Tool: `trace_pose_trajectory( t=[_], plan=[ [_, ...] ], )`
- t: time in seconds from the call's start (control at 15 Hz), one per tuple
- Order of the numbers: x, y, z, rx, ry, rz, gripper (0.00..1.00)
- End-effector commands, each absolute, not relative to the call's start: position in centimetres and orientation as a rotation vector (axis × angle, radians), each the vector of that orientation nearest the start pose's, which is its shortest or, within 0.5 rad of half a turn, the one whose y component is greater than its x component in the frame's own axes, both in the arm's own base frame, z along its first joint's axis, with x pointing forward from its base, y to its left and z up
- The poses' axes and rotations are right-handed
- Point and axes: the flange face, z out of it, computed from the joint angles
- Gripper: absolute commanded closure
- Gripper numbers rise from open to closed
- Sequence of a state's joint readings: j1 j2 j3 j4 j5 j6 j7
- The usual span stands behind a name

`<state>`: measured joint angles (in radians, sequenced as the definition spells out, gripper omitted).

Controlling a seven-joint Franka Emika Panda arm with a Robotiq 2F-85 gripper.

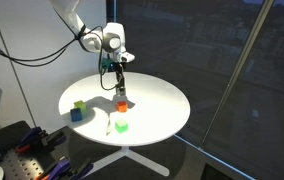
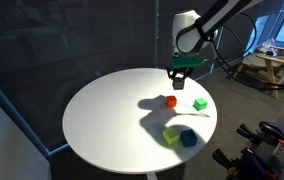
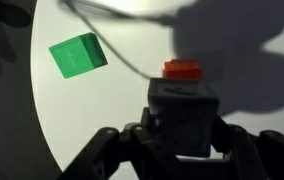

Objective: Pick up the gray block from the table and put it on the orange block

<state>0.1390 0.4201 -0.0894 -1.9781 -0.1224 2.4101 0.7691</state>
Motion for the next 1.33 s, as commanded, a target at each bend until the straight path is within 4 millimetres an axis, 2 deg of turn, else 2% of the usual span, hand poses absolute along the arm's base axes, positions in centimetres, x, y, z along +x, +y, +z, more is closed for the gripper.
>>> trace_pose_trajectory(
  t=[0.0,0.4,0.47,0.53,1.07,1.13,1.27],
  plan=[
    [62.1,2.9,25.9,-3.093,0.957,-0.063,0.71],
    [62.0,3.0,26.2,-3.088,0.944,-0.065,0.71],
    [61.6,3.2,25.5,-3.099,0.967,-0.084,0.71],
    [61.6,3.2,25.5,-3.099,0.965,-0.082,0.46],
    [61.5,3.3,25.1,-3.102,0.963,-0.073,0.46],
    [61.5,3.2,25.1,-3.103,0.963,-0.076,0.71],
    [61.7,3.0,25.2,-3.092,0.972,-0.075,0.71]
  ],
)
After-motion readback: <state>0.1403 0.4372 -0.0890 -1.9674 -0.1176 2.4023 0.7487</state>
